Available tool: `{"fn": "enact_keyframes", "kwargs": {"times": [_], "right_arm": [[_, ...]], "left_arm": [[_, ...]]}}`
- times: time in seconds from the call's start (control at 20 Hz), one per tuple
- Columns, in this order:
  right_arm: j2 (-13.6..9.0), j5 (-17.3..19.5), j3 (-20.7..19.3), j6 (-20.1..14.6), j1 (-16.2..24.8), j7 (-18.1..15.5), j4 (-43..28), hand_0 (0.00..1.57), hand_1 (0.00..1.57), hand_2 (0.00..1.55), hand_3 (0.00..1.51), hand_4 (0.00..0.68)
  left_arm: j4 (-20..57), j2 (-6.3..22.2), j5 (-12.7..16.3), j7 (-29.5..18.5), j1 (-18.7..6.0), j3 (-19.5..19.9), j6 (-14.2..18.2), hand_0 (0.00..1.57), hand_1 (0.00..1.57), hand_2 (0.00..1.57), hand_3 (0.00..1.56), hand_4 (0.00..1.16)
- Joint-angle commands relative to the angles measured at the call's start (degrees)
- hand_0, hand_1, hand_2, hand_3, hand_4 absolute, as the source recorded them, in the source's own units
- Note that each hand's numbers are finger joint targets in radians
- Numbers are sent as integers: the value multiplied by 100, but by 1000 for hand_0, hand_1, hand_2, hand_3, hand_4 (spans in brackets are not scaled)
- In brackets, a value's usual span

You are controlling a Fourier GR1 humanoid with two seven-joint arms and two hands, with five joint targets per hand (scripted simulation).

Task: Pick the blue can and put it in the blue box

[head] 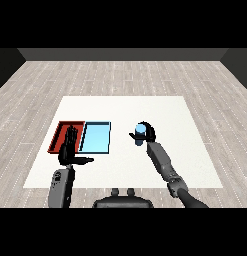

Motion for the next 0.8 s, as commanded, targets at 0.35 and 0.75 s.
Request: {"fn": "enact_keyframes", "kwargs": {"times": [0.35,0.75], "right_arm": [[-653,457,519,-38,392,1129,-2272,1440,1440,1449,1394,620],[-390,1117,1069,-530,1142,1864,-3927,1421,1421,1445,1405,616]], "left_arm": [[316,-279,-455,346,-166,-756,71,0,0,0,0,0],[554,-366,-458,751,-672,-1043,433,0,0,0,0,0]]}}
